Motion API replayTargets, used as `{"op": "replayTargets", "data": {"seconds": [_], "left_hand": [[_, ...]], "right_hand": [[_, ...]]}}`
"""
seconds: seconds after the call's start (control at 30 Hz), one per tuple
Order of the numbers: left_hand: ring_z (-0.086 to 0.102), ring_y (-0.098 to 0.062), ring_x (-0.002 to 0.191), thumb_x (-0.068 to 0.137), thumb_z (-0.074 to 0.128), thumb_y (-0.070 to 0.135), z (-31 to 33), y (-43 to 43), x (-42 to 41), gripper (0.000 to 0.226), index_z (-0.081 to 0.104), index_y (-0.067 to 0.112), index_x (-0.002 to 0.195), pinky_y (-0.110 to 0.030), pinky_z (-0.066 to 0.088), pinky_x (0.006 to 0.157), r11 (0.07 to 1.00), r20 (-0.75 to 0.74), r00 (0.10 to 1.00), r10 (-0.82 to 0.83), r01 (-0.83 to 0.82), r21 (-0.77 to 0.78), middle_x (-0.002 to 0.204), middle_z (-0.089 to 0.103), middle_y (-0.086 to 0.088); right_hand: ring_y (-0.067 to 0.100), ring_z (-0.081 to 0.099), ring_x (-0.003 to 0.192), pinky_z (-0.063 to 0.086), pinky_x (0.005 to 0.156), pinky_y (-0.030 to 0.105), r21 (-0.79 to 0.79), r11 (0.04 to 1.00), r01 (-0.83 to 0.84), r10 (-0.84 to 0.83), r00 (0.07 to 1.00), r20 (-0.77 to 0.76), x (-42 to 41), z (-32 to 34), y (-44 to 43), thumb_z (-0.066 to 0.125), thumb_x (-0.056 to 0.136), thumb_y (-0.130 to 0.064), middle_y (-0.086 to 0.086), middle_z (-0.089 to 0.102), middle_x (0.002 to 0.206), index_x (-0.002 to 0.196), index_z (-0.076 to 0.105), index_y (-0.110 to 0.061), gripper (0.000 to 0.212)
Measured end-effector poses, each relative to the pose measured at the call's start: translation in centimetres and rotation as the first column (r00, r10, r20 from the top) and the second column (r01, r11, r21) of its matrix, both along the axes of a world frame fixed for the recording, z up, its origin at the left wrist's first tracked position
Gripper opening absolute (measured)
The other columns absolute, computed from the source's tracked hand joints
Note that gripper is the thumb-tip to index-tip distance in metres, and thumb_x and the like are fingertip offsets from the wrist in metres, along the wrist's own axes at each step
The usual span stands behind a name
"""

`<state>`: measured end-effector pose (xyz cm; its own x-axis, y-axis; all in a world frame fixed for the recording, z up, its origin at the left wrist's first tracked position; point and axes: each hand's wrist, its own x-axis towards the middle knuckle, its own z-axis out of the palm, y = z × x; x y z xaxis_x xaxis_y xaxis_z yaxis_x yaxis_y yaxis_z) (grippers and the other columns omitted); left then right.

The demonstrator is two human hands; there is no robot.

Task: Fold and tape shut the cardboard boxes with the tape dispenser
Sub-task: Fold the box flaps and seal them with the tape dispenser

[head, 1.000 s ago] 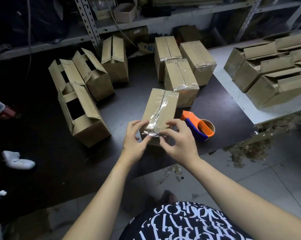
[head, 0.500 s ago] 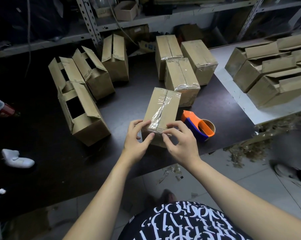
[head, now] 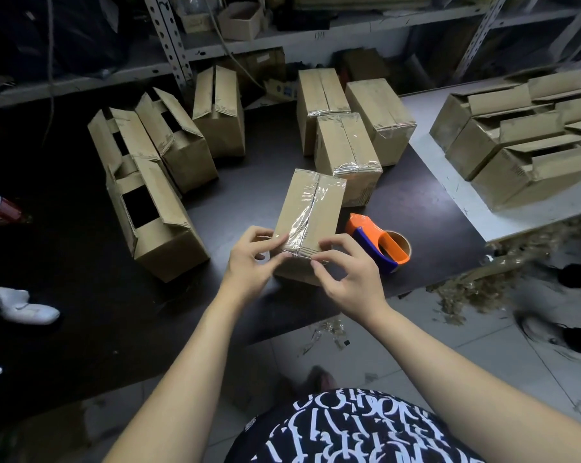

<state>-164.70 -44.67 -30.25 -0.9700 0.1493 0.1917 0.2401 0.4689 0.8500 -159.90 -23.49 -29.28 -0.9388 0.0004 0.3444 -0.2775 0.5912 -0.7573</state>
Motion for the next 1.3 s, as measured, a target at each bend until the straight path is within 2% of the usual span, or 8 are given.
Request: {"op": "replayTargets", "data": {"seconds": [0.17, 0.3, 0.47, 0.63, 0.83, 1.0, 1.1, 1.3], "left_hand": [[0.06, 0.0, 0.106, 0.084, 0.084, 0.011, -0.1, 0.3, 0.5, 0.046, 0.073, 0.017, 0.128, -0.031, 0.055, 0.09, 0.998, 0.029, 0.998, 0.052, -0.053, 0.042, 0.12, 0.064, 0.001], [0.067, 0.001, 0.111, 0.079, 0.086, 0.002, -0.2, 0.3, 1.5, 0.075, 0.055, 0.011, 0.146, -0.017, 0.051, 0.1, 0.964, 0.214, 0.97, 0.118, -0.163, 0.208, 0.126, 0.07, 0.003], [0.066, -0.01, 0.12, 0.085, 0.081, 0.002, -0.9, 1.1, 2.4, 0.053, 0.068, 0.011, 0.135, -0.038, 0.054, 0.106, 0.952, 0.224, 0.965, 0.139, -0.193, 0.239, 0.133, 0.069, 0.003], [0.054, -0.003, 0.131, 0.091, 0.068, -0.005, -1.6, 1.5, 2.5, 0.045, 0.07, 0.018, 0.13, -0.034, 0.048, 0.111, 0.955, 0.223, 0.955, 0.196, -0.237, 0.176, 0.142, 0.059, 0.009], [0.05, -0.002, 0.12, 0.092, 0.062, -0.007, -0.6, 2.5, 1.8, 0.035, 0.082, 0.016, 0.11, -0.022, 0.044, 0.099, 0.98, 0.081, 0.977, 0.197, -0.198, 0.01, 0.132, 0.052, 0.011], [0.065, -0.001, 0.094, 0.089, 0.071, -0.004, 0.4, 2.1, 1.5, 0.036, 0.077, 0.015, 0.118, -0.028, 0.057, 0.081, 0.979, 0.042, 0.98, 0.195, -0.197, 0.054, 0.105, 0.066, 0.006], [0.068, -0.01, 0.096, 0.09, 0.072, -0.004, 0.9, 1.5, 1.6, 0.04, 0.074, 0.015, 0.125, -0.031, 0.059, 0.085, 0.994, 0.027, 0.995, 0.1, -0.101, 0.044, 0.108, 0.068, 0.002], [0.066, -0.008, 0.094, 0.088, 0.078, 0.003, 0.9, 0.8, 2.0, 0.023, 0.081, 0.015, 0.108, -0.025, 0.054, 0.074, 0.998, -0.057, 0.998, 0.017, -0.02, -0.052, 0.11, 0.066, 0.0]], "right_hand": [[0.011, 0.061, 0.115, 0.058, 0.09, 0.039, -0.001, 1.0, -0.024, 0.024, 0.999, 0.032, 0.0, 0.1, 0.2, 0.071, 0.092, -0.029, -0.008, 0.065, 0.119, 0.099, 0.081, -0.018, 0.017], [0.01, 0.06, 0.117, 0.057, 0.093, 0.039, -0.027, 0.999, -0.03, 0.032, 0.997, 0.064, -0.1, 0.4, 0.4, 0.071, 0.091, -0.031, -0.009, 0.063, 0.12, 0.099, 0.08, -0.018, 0.018], [0.01, 0.06, 0.119, 0.055, 0.099, 0.033, -0.033, 0.998, -0.05, 0.052, 0.997, 0.064, 0.1, 0.6, 1.0, 0.077, 0.087, -0.013, -0.005, 0.063, 0.122, 0.104, 0.078, -0.014, 0.017], [0.008, 0.058, 0.124, 0.051, 0.104, 0.026, -0.077, 0.996, -0.041, 0.051, 0.99, 0.135, 0.6, 0.9, 1.0, 0.062, 0.082, 0.005, -0.004, 0.062, 0.125, 0.104, 0.076, -0.01, 0.03], [0.016, 0.057, 0.115, 0.041, 0.096, 0.009, -0.029, 0.979, 0.203, -0.202, 0.978, 0.048, 0.3, -0.7, 2.3, 0.064, 0.091, 0.01, 0.0, 0.059, 0.118, 0.09, 0.074, -0.011, 0.024], [0.015, 0.061, 0.113, 0.055, 0.09, 0.023, -0.098, 0.995, 0.032, -0.02, 0.993, 0.118, -0.9, -0.4, 3.6, 0.064, 0.088, 0.013, -0.014, 0.055, 0.116, 0.091, 0.076, -0.024, 0.04], [0.016, 0.063, 0.115, 0.055, 0.097, 0.023, -0.138, 0.99, -0.043, 0.067, 0.982, 0.174, -1.2, 0.0, 4.4, 0.069, 0.085, 0.013, -0.013, 0.055, 0.12, 0.095, 0.077, -0.028, 0.043], [0.012, 0.056, 0.129, 0.053, 0.107, 0.036, -0.146, 0.984, -0.105, 0.139, 0.959, 0.247, -0.7, 0.2, 5.3, 0.079, 0.088, -0.005, -0.015, 0.057, 0.13, 0.108, 0.08, -0.026, 0.03]]}}
